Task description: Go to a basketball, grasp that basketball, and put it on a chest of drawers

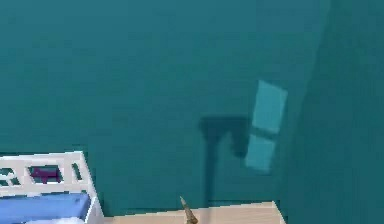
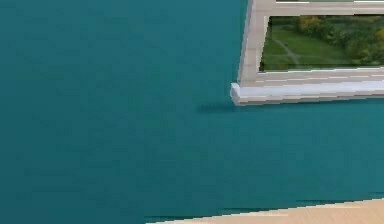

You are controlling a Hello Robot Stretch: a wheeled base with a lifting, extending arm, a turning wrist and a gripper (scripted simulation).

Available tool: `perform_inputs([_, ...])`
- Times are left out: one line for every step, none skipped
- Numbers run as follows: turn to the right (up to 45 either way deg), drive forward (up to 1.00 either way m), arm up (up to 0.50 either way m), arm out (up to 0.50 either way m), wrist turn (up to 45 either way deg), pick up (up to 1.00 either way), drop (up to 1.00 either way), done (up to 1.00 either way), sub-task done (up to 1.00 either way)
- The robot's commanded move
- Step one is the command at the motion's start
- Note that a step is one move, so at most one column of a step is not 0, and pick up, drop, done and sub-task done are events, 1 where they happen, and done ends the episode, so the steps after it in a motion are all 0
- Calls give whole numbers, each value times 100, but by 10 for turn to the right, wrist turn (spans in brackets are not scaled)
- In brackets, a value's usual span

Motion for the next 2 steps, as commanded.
perform_inputs([450,0,0,0,0,0,0,0,0])
perform_inputs([450,0,0,0,0,0,0,0,0])
